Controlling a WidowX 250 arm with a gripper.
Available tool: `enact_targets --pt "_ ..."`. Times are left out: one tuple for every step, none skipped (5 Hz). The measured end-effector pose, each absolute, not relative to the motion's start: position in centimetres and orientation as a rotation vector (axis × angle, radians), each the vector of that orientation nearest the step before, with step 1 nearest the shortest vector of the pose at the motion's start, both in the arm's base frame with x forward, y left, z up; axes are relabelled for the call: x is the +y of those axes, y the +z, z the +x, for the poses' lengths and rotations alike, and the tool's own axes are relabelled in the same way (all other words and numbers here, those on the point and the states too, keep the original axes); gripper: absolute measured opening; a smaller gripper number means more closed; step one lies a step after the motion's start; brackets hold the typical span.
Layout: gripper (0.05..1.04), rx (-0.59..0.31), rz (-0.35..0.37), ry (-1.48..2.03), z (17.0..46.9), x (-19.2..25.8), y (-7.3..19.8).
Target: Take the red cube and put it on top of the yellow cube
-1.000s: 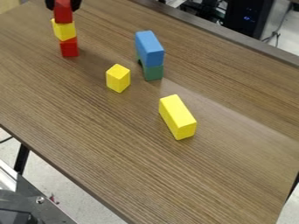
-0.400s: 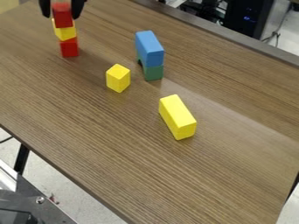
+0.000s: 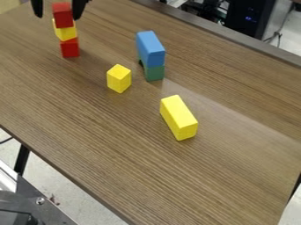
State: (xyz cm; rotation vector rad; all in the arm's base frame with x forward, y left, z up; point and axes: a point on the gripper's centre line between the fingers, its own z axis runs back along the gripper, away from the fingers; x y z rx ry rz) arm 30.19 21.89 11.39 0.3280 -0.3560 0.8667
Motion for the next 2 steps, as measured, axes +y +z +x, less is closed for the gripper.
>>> enact_targets --pt "1.001 -0.398 0.332 0.869 30.2 22.0 12.7" --pt "1.001 -0.466 0.326 0.858 30.4 21.7 14.7"
